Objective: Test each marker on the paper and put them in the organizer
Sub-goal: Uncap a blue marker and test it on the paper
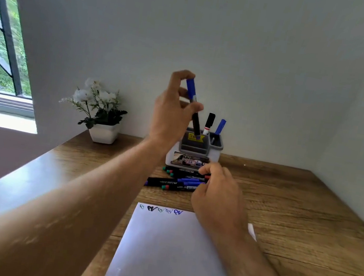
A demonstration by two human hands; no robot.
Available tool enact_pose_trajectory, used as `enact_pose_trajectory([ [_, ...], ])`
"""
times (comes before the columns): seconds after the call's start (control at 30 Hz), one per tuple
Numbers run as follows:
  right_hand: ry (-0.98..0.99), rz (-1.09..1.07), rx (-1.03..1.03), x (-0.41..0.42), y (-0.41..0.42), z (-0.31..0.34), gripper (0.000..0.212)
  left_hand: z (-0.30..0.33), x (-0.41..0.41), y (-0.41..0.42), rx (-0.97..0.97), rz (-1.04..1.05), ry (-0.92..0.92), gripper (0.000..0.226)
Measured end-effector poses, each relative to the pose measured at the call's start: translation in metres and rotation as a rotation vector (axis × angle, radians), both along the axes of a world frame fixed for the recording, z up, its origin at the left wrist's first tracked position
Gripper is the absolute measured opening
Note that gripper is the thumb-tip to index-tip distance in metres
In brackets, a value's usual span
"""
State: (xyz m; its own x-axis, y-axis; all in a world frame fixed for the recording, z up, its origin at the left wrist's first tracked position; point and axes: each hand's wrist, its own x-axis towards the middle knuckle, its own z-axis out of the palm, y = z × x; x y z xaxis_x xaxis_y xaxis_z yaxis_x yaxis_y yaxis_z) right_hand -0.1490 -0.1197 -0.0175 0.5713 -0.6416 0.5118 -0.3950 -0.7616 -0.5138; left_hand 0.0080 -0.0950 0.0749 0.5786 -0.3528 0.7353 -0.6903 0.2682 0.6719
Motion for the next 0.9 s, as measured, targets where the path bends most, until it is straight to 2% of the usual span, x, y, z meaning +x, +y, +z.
enact_pose_trajectory([
  [0.33, 0.089, 0.031, 0.027, 0.003, 0.002, 0.002, 0.027, -0.006, 0.036, -0.061, 0.044, 0.154, -0.06, 0.04],
  [0.77, 0.078, 0.036, 0.046, 0.006, 0.002, 0.001, 0.025, -0.026, 0.042, -0.072, 0.462, 0.198, -0.086, 0.035],
  [0.9, 0.085, 0.045, 0.072, 0.006, 0.002, 0.003, 0.027, -0.021, 0.038, -0.067, 0.559, 0.184, -0.097, 0.048],
])
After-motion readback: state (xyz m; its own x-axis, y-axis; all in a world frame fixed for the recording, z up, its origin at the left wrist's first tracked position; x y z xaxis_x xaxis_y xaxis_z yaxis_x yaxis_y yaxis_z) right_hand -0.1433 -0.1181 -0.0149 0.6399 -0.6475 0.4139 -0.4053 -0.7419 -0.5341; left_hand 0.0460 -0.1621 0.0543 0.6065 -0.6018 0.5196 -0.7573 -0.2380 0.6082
